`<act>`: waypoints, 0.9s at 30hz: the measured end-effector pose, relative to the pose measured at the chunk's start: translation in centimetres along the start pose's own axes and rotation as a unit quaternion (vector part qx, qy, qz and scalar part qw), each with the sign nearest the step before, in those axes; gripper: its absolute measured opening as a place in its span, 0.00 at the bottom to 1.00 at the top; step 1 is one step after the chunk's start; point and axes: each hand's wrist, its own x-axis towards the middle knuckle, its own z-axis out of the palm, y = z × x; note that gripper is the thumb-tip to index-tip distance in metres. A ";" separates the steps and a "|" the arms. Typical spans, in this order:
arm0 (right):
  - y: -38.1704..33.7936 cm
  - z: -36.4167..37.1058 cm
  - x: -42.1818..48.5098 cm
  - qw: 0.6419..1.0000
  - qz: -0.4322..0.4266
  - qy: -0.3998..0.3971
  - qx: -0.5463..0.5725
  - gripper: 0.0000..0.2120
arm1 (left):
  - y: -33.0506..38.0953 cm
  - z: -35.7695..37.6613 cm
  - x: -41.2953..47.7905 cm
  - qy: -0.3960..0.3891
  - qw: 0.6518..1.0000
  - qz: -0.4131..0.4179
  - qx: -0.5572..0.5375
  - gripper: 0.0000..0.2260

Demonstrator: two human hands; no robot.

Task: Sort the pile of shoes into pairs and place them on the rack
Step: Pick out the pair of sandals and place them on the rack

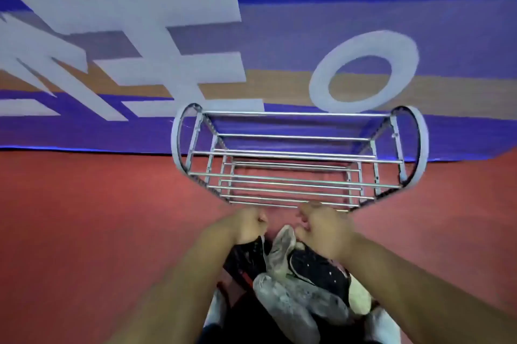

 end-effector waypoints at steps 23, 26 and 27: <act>14.2 34.8 17.7 0.986 0.082 -0.147 0.007 0.18 | -13.2 24.3 25.4 -0.067 0.990 -0.094 0.075 0.51; 14.2 34.9 17.6 0.984 0.089 -0.152 0.004 0.20 | -13.4 25.2 25.3 -0.036 0.992 -0.113 0.046 0.46; 14.2 34.9 17.5 0.984 0.090 -0.153 0.001 0.22 | -13.4 25.4 25.2 -0.021 0.992 -0.121 0.028 0.43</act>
